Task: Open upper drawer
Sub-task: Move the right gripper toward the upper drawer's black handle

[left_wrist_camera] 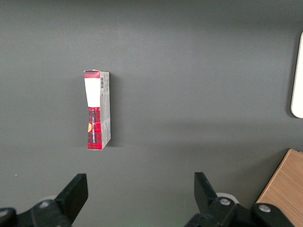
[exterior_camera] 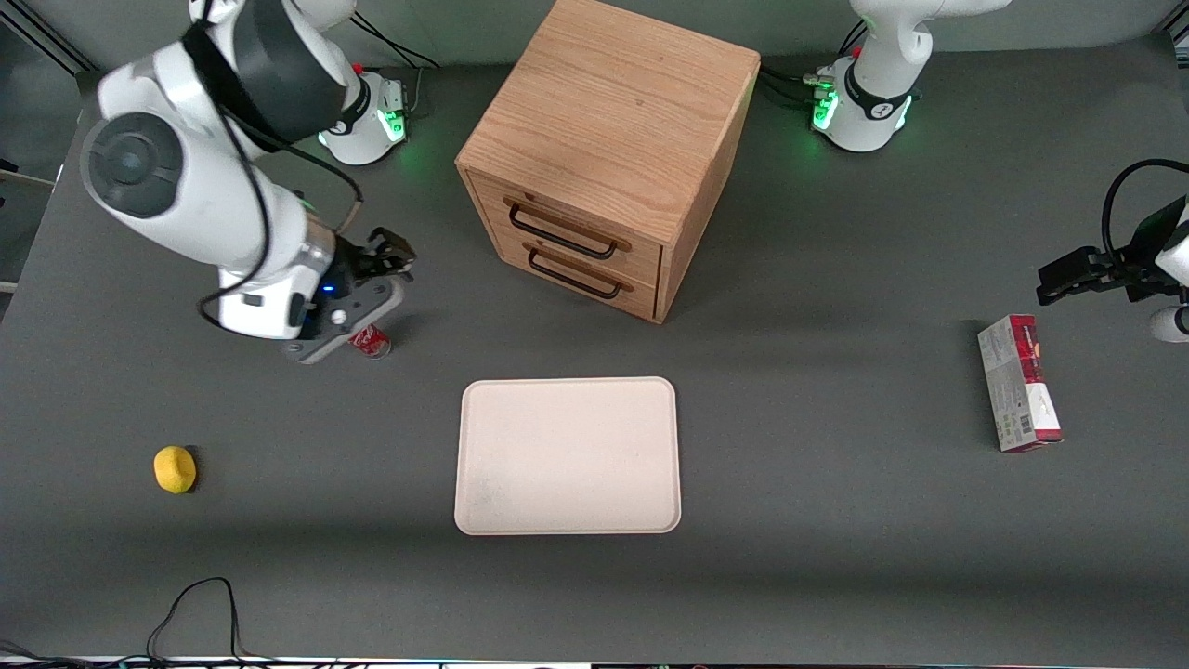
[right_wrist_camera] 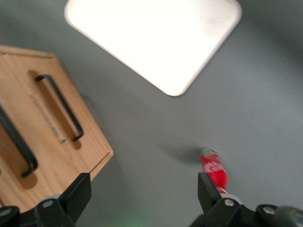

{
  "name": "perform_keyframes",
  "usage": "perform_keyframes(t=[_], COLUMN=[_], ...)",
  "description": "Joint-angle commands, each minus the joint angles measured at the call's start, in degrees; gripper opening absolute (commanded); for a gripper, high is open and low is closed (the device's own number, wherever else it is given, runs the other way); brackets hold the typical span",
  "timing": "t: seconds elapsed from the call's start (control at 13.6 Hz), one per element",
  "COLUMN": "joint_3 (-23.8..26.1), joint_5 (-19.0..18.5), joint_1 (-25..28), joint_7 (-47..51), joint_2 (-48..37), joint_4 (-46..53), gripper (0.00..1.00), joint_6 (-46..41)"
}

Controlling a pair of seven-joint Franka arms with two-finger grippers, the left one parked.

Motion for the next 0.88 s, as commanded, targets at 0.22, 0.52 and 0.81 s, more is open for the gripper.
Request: perform_keyframes(t=[0.22,0.52,0.81], joint_3=[3.0,4.3,4.4], joint_5=[11.5,16.1,19.0], joint_1=[0.2,0.2,1.8], joint_7=[-6.2,-6.3,-5.5], joint_2=[9.9,13.6,14.7], joint_4=[8.2,9.5,9.4], gripper=[1.0,1.0,1.0], joint_6=[-0.5,-0.3,2.1])
